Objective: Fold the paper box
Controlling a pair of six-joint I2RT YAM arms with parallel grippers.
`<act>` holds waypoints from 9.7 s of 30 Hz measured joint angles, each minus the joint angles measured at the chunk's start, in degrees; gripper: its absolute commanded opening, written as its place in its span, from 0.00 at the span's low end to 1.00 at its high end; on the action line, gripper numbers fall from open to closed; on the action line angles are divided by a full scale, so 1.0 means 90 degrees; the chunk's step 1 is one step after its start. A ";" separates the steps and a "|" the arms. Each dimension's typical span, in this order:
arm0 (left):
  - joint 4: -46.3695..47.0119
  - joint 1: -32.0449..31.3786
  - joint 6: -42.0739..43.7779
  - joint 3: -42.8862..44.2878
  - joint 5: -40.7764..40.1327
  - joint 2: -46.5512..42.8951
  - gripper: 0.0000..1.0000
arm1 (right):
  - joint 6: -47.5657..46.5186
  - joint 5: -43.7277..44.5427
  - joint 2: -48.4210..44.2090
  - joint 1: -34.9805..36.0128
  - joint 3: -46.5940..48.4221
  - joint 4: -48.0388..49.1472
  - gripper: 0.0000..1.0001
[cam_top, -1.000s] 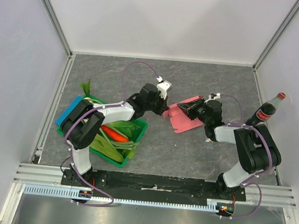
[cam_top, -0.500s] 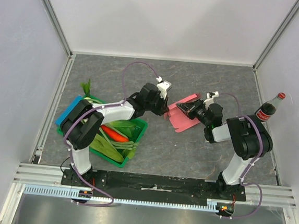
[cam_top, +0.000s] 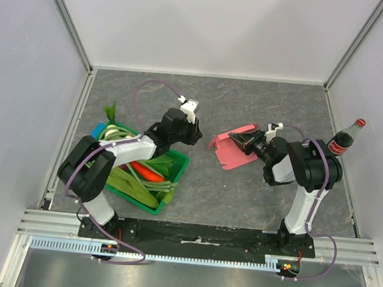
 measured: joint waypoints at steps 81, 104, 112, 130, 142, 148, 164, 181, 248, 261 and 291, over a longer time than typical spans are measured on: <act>0.1110 -0.0748 0.0797 0.1039 0.0321 0.2028 0.49 | 0.0600 0.1022 0.0053 0.0104 -0.0044 0.0197 0.00; 0.0342 -0.0821 -0.0092 0.1545 -0.0085 0.2113 0.48 | 0.0663 0.1491 0.0019 0.0340 -0.0153 0.0277 0.00; -0.0199 -0.1158 -0.0080 0.2174 -0.1569 0.2463 0.42 | 0.0692 0.1540 0.0029 0.0517 -0.0148 0.0236 0.00; 0.0308 -0.1324 0.0141 0.1977 -0.2659 0.2516 0.26 | 0.0811 0.1423 0.0085 0.0634 -0.0143 0.0199 0.00; -0.1219 -0.1785 -0.0585 0.3300 -0.4937 0.3169 0.02 | 0.1610 0.2183 -0.0083 0.0877 -0.0197 -0.0066 0.00; -0.1399 -0.1885 -0.0750 0.3361 -0.5625 0.3174 0.02 | 0.1928 0.2829 -0.0357 0.1294 -0.0287 -0.0294 0.00; 0.0435 -0.1749 -0.0172 0.1919 -0.4867 0.2635 0.02 | 0.0826 0.1960 -0.1127 0.1171 -0.0410 -0.1644 0.34; 0.2844 -0.1562 0.0512 0.0374 -0.3487 0.2064 0.02 | -0.0454 0.0651 -0.3123 0.0231 -0.0423 -0.4014 0.70; -0.0323 0.0097 -0.1732 0.0767 0.0138 0.0950 0.64 | -0.6339 0.1860 -0.3283 0.0675 0.2909 -0.9979 0.61; 0.0767 -0.0758 -0.0874 -0.0357 -0.1557 0.0231 0.70 | -0.6237 0.1515 -0.3303 0.0364 0.3002 -1.0074 0.62; 0.1188 -0.2025 0.0474 -0.0024 -0.4303 0.1401 0.41 | -0.6098 0.1219 -0.3269 0.0369 0.2914 -0.9918 0.52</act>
